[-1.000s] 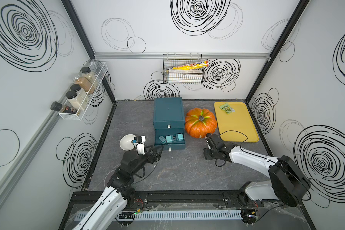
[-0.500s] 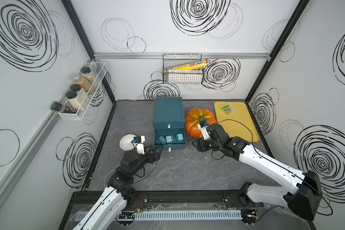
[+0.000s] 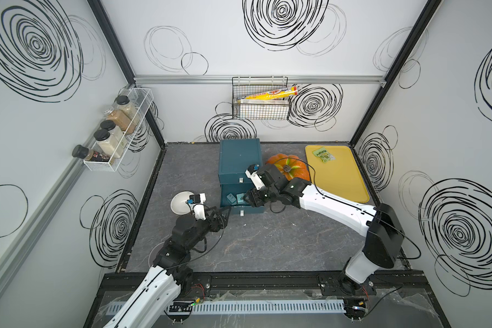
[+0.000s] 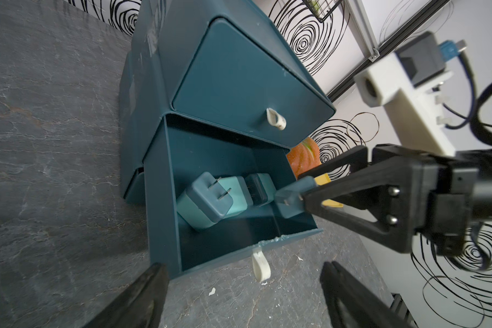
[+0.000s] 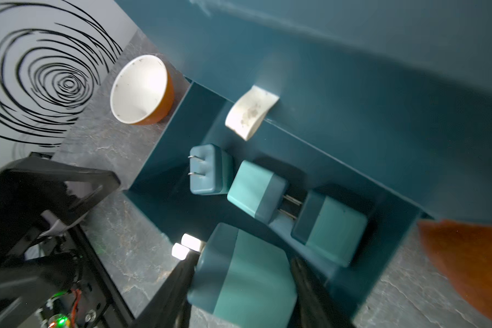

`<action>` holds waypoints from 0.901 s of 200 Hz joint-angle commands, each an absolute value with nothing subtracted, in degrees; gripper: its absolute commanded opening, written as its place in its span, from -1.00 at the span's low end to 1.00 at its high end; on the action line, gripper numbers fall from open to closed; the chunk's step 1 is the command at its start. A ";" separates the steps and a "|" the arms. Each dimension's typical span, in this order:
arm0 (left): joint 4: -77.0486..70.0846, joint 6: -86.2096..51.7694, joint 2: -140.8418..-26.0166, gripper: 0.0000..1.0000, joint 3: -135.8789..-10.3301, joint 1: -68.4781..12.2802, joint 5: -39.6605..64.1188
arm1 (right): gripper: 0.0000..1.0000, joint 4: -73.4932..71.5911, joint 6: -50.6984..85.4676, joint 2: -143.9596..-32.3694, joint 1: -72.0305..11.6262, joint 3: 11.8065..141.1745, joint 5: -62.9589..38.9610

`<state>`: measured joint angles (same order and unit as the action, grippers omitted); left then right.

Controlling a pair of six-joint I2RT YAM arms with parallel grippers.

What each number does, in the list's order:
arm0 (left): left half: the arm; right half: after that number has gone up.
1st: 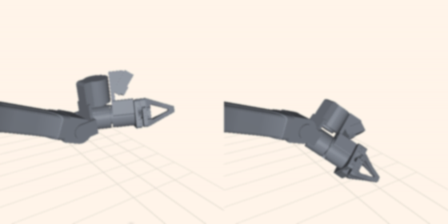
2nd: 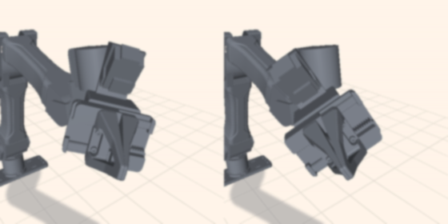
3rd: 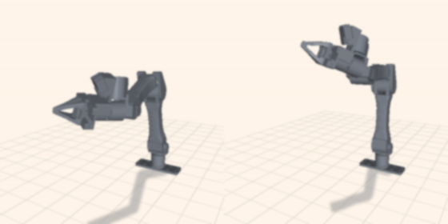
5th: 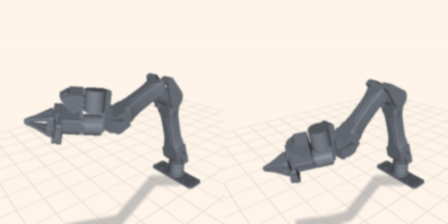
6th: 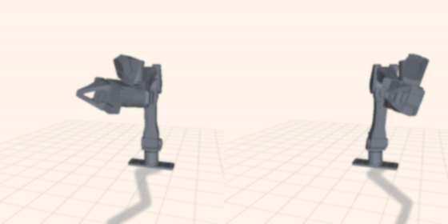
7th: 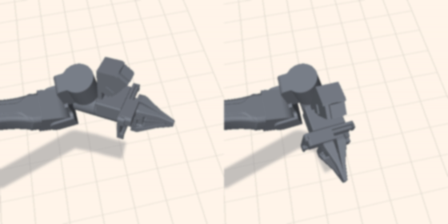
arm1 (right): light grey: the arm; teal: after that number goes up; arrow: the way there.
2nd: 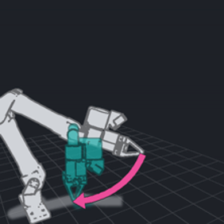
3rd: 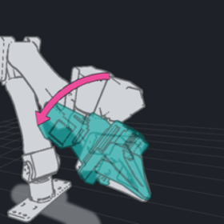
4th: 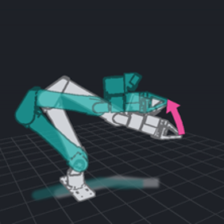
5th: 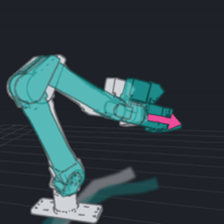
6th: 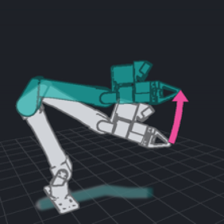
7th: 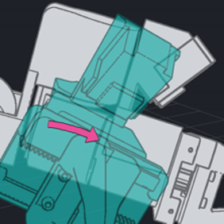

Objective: Place the plugs into the drawer by color
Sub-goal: Place the plug in the drawer.

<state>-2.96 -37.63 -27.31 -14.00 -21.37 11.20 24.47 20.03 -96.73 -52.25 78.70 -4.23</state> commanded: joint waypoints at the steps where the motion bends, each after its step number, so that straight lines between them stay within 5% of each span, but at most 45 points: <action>1: -4.38 -37.27 -26.82 0.81 -14.59 -20.93 10.47 | -0.61 24.09 15.87 -98.92 -55.52 84.42 4.66; 34: -4.51 -37.27 -27.21 0.81 -14.69 -21.01 10.73 | -0.52 25.10 15.42 -103.36 -55.85 86.91 12.60; 73: -5.19 -37.44 -27.60 0.81 -14.50 -21.01 11.42 | -0.08 21.50 13.54 -103.75 -56.06 84.05 12.59; 180: -5.82 -37.53 -28.51 0.81 -14.61 -21.00 11.60 | 0.28 21.56 13.56 -102.10 -55.91 81.98 11.26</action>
